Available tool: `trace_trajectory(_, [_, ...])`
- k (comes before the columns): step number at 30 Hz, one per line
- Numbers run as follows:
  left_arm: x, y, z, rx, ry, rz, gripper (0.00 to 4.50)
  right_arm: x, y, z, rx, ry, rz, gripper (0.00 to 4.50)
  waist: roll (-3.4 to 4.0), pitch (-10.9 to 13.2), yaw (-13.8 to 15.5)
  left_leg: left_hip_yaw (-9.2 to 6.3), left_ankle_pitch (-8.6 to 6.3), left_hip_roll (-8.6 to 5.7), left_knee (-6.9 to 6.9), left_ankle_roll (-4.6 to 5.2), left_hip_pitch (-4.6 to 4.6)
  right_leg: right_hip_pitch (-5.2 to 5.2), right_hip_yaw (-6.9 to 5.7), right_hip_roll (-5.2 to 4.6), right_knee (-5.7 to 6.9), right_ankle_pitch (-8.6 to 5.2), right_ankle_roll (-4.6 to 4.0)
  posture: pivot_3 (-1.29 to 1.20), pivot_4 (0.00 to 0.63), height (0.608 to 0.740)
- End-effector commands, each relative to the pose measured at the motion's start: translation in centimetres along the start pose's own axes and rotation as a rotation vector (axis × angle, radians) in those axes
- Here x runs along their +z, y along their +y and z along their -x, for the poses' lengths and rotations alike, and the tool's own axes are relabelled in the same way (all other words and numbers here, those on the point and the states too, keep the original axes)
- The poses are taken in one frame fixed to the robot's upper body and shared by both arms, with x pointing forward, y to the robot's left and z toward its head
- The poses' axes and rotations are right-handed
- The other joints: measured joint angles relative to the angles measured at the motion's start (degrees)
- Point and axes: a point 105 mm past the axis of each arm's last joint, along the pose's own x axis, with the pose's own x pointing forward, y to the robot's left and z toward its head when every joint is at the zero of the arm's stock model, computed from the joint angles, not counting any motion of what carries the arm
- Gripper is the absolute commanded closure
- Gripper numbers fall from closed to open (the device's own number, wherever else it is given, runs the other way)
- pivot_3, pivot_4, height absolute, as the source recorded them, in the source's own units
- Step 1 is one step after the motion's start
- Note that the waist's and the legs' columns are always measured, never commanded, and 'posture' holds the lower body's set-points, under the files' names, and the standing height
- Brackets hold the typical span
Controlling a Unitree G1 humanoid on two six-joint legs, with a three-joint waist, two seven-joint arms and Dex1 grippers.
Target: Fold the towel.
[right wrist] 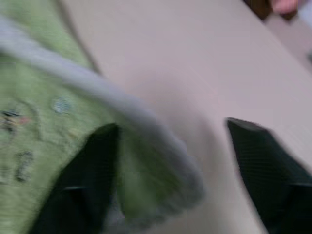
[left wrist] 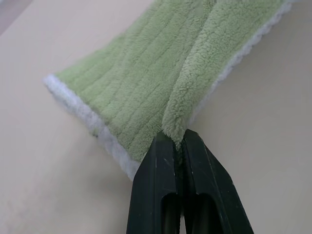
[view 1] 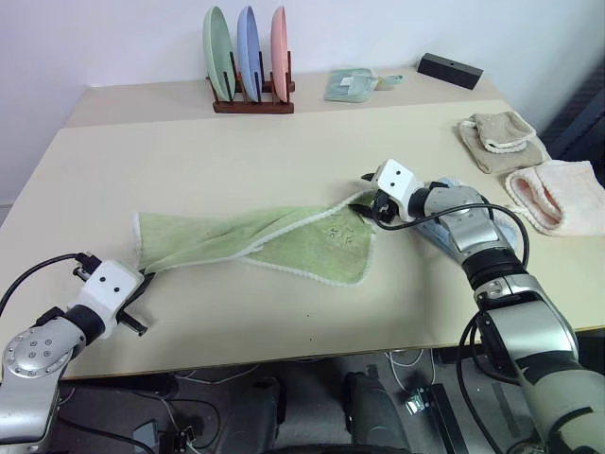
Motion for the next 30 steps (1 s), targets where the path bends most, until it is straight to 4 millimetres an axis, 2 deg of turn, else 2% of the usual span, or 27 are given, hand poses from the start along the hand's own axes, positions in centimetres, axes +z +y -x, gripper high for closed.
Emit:
trace_trajectory(1, [0.8, 0.3, 0.4, 0.022, -0.015, -0.012, 4.50, 2.0, -0.8, 0.7, 0.031, -0.056, 0.088, 2.81, 0.00, 0.0, 0.0, 0.00, 0.00, 0.00, 0.01, 0.00, 0.00, 0.00, 0.00, 0.00, 0.00, 0.00, 0.00, 0.00, 0.150, 0.737])
trace_trajectory(4, [0.7, 0.1, 0.3, 0.014, -0.006, -0.010, 4.50, 2.0, -0.9, 1.1, 0.028, -0.055, 0.113, 4.40, 0.00, 0.0, 0.1, 0.00, 0.00, 0.00, 0.01, 0.00, 0.00, 0.00, 0.00, 0.00, 0.00, 0.00, 0.00, 0.00, 0.150, 0.737])
trace_trajectory(7, [0.8, 0.3, 0.2, 0.018, -0.007, -0.001, 4.50, 2.3, -1.3, 1.6, 0.016, -0.060, 0.147, 4.46, 0.00, 0.0, 0.1, -0.01, 0.00, 0.00, 0.01, 0.00, 0.00, 0.00, 0.00, 0.00, 0.01, 0.00, 0.00, 0.00, 0.150, 0.737])
trace_trajectory(11, [2.7, 2.6, -1.0, 0.080, -0.091, 0.045, 4.50, 3.5, -4.0, 2.6, -0.097, -0.068, 0.183, 4.46, 0.00, 0.0, 0.4, -0.02, 0.01, 0.00, 0.03, -0.01, 0.00, 0.01, 0.00, 0.00, 0.03, 0.00, 0.00, 0.00, 0.150, 0.737])
trace_trajectory(13, [4.5, 5.2, -2.3, 0.156, -0.151, 0.039, 4.50, 4.8, -6.2, 3.1, -0.191, -0.071, 0.218, 4.46, 0.03, 0.1, 0.6, -0.04, 0.03, -0.05, 0.06, -0.05, 0.00, 0.02, 0.00, -0.01, 0.06, 0.01, -0.01, 0.00, 0.150, 0.737])
trace_trajectory(15, [8.4, 10.5, -3.8, 0.335, -0.258, 0.005, 4.50, 7.6, -10.1, 4.3, -0.360, -0.090, 0.274, 4.46, 0.01, 0.2, 0.6, -0.09, 0.11, -0.08, 0.09, -0.17, -0.04, -0.05, -0.01, 0.06, 0.11, 0.06, -0.09, 0.00, 0.150, 0.737])
trace_trajectory(17, [12.2, 14.9, -3.9, 0.476, -0.371, -0.001, 4.50, 10.4, -12.9, 5.7, -0.489, -0.124, 0.320, 4.46, -0.23, 0.3, 0.4, -0.15, 0.27, -0.12, 0.14, -0.35, -0.14, -0.22, -0.02, 0.08, 0.37, 0.09, -0.14, 0.00, 0.150, 0.737])
trace_trajectory(21, [16.5, 19.5, -2.6, 0.606, -0.515, 0.037, 4.50, 13.9, -14.7, 7.3, -0.565, -0.207, 0.367, 4.46, -0.33, 0.2, -0.7, -0.09, 0.43, -0.02, -0.08, -0.67, -0.11, -0.31, 0.00, 0.18, 0.31, 0.12, -0.19, 0.00, 0.150, 0.737])
trace_trajectory(24, [17.0, 19.3, -2.1, 0.533, -0.540, 0.014, 4.50, 15.2, -13.7, 7.5, -0.479, -0.284, 0.380, 4.46, -0.32, 0.2, -2.1, -0.02, 0.21, -0.02, -0.13, -0.48, -0.09, -0.29, 0.00, 0.17, 0.16, 0.11, -0.15, 0.00, 0.150, 0.737])
trace_trajectory(28, [14.1, 15.9, -2.0, 0.359, -0.474, -0.030, 4.50, 13.7, -10.1, 6.8, -0.278, -0.301, 0.379, 4.46, -0.28, 0.2, -3.6, 0.01, 0.06, -0.05, -0.12, -0.30, -0.11, -0.37, 0.00, 0.08, -0.06, 0.14, -0.09, 0.00, 0.150, 0.737])
trace_trajectory(30, [11.8, 13.8, -1.5, 0.267, -0.412, 0.001, 4.50, 12.0, -7.5, 6.5, -0.156, -0.278, 0.349, 4.46, -0.27, 0.2, -3.7, 0.01, 0.04, -0.06, -0.05, -0.28, -0.19, -0.49, 0.00, 0.03, -0.01, 0.14, -0.09, 0.00, 0.150, 0.737])
